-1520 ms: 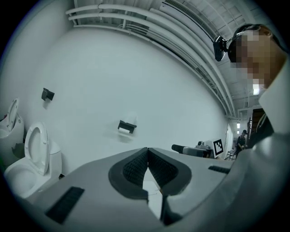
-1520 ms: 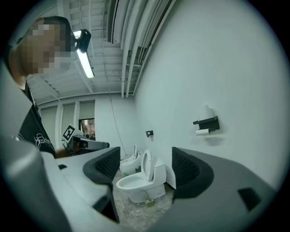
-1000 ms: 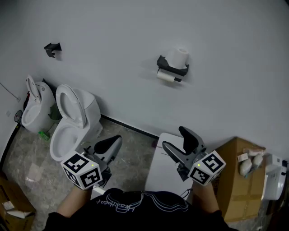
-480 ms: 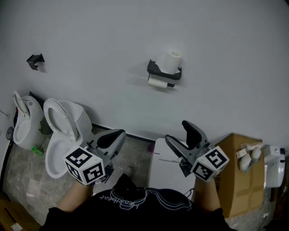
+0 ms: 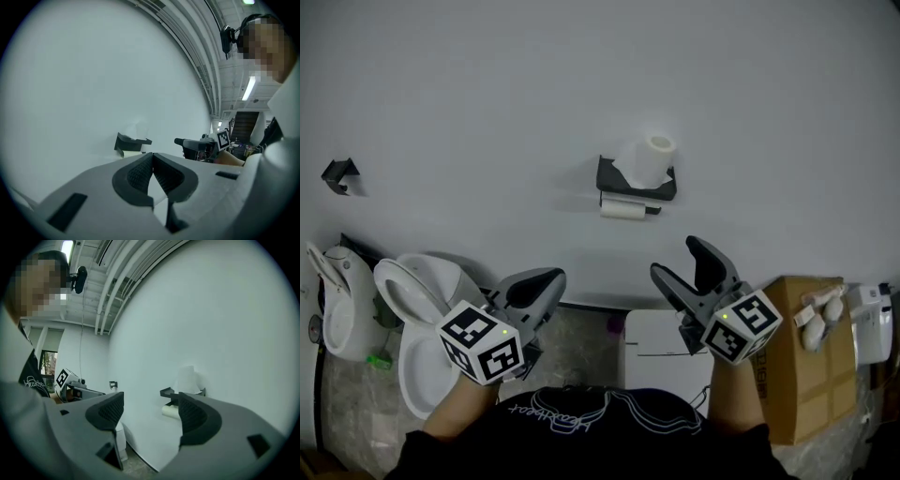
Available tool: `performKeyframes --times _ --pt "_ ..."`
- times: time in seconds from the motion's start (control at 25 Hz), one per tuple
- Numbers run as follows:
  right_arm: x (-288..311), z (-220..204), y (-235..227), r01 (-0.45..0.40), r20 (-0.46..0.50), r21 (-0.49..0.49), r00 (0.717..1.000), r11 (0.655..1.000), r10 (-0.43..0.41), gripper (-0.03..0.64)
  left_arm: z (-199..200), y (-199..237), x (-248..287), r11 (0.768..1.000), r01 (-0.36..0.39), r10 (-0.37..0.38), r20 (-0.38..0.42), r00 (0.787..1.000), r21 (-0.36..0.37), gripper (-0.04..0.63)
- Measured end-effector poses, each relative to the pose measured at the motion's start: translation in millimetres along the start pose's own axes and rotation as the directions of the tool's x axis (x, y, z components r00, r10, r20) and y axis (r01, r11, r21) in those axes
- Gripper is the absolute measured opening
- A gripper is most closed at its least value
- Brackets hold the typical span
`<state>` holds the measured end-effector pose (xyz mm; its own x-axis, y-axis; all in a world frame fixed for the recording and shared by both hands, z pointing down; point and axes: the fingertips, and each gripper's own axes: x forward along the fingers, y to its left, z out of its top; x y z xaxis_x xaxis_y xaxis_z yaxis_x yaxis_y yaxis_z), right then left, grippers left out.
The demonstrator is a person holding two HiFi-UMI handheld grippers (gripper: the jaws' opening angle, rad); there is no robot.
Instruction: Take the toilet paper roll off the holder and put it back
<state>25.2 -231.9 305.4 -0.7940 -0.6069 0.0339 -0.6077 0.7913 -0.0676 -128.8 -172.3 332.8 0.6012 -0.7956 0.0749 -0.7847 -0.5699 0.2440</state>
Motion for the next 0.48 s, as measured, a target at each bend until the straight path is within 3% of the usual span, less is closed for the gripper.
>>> performKeyframes --times 0.48 --pt "90 30 -72 0.169 0.0 -0.092 0.985 0.981 -0.17 0.357 24 73 42 0.995 0.096 -0.096 -0.022 0.995 0.027 0.005"
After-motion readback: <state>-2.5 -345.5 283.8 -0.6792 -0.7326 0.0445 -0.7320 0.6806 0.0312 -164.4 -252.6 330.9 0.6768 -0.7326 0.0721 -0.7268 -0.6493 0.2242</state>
